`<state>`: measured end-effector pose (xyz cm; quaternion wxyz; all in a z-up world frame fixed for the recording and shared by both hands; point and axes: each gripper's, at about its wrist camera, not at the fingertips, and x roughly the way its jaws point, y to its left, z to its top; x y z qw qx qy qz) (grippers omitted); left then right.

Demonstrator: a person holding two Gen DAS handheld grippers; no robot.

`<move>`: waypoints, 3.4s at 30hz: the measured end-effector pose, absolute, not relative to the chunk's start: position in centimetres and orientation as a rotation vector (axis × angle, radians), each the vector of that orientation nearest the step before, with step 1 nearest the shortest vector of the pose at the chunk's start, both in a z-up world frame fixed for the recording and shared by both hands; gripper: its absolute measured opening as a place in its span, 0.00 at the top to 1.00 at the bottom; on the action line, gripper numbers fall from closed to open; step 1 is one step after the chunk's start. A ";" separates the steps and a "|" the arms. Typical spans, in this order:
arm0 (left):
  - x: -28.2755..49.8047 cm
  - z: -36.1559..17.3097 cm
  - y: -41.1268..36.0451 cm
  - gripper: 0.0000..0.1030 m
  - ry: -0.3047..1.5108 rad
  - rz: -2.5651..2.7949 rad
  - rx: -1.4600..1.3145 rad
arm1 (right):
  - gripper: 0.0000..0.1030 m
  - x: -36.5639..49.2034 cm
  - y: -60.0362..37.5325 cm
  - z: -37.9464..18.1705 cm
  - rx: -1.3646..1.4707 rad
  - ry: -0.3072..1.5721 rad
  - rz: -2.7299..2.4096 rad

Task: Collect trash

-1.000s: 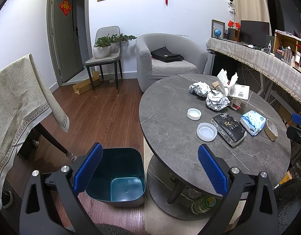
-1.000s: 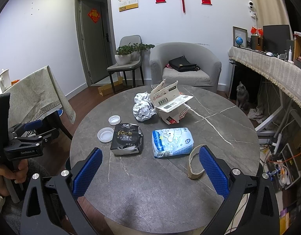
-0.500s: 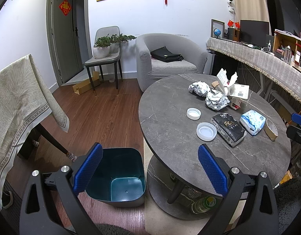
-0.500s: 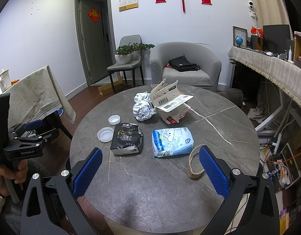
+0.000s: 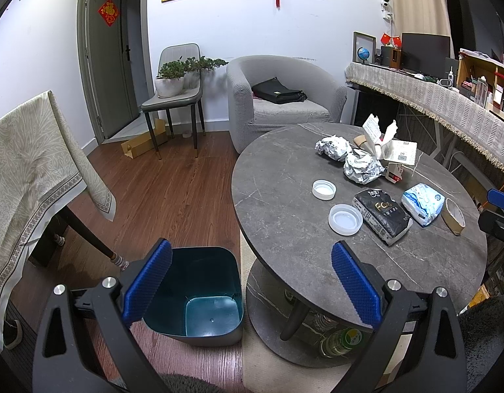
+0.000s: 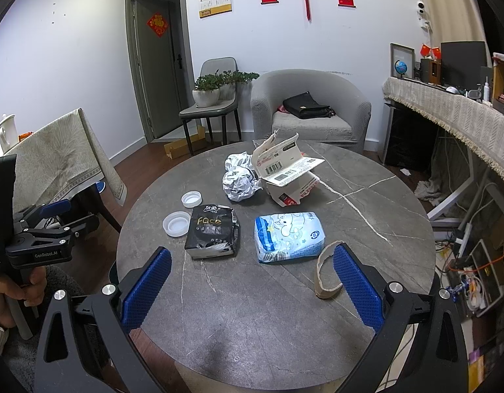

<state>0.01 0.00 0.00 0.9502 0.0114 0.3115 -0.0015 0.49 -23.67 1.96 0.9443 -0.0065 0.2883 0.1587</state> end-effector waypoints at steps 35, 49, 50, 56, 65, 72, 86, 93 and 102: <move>-0.6 0.0 0.2 0.03 0.649 -0.072 0.004 | 0.03 0.1 -24.3 2.5 -0.008 0.590 0.341; 1.1 -0.4 -2.8 0.22 0.653 -0.235 0.078 | 0.03 1.6 -25.1 0.8 -0.071 0.632 0.258; 1.5 -0.5 -3.2 0.25 0.660 -0.245 0.082 | 0.03 2.0 -25.4 0.7 -0.064 0.634 0.260; 3.9 -2.3 -5.4 0.34 0.694 -0.294 0.125 | 0.03 3.8 -26.4 -0.6 -0.072 0.668 0.236; 7.0 -4.2 -7.1 0.42 0.735 -0.309 0.125 | 0.25 6.3 -27.3 -2.7 -0.055 0.752 0.220; 8.6 -4.4 -7.5 0.46 0.741 -0.320 0.111 | 0.36 7.2 -27.8 -3.4 -0.034 0.786 0.193; 9.6 -4.6 -8.6 0.59 0.754 -0.348 0.118 | 0.66 7.9 -27.8 -3.7 -0.009 0.791 0.138; 9.0 -3.3 -7.3 0.59 0.710 -0.362 0.063 | 0.67 6.9 -27.1 -1.8 -0.045 0.731 0.093; 8.2 -1.2 -3.2 0.59 0.641 -0.275 0.022 | 0.67 7.8 -23.1 1.1 -0.054 0.672 0.196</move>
